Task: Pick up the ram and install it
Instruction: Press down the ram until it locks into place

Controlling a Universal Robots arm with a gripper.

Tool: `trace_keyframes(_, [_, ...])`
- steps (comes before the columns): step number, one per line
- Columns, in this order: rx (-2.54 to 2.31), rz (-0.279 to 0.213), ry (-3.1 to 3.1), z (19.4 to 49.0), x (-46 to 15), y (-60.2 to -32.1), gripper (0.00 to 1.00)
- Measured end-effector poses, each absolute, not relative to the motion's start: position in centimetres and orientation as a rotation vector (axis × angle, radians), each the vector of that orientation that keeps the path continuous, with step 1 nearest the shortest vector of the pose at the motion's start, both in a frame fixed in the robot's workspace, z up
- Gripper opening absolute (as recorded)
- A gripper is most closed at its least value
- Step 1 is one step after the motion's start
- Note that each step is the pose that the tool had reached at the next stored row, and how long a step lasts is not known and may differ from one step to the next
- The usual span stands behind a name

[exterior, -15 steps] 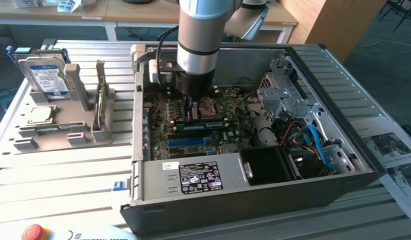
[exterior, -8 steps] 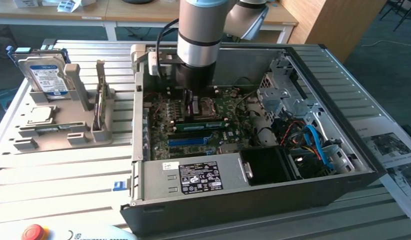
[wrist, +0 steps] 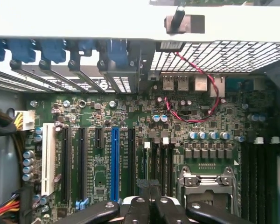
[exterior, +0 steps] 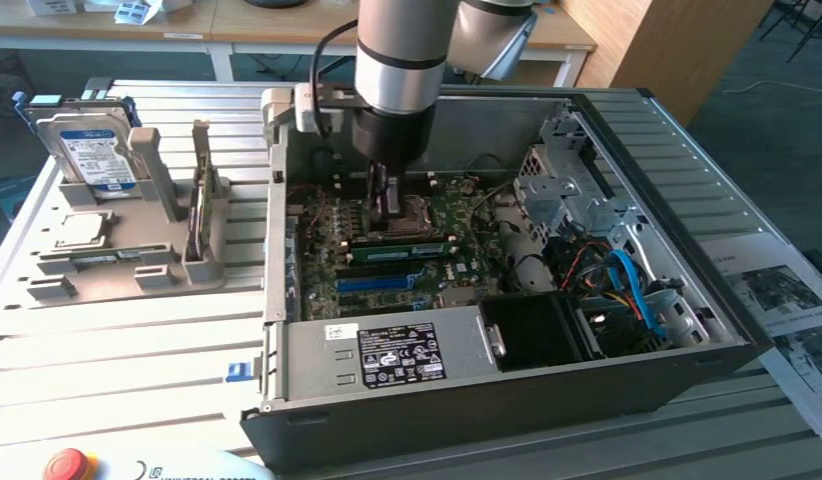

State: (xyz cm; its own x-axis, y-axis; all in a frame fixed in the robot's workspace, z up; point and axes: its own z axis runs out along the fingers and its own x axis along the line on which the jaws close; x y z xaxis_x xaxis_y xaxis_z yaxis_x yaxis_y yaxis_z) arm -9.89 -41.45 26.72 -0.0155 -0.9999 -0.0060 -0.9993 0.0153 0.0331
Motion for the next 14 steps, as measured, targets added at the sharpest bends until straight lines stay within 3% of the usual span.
trace_keyframes(14, [2.191,-0.043,-2.225,29.7,-9.9,-41.5,0.11])
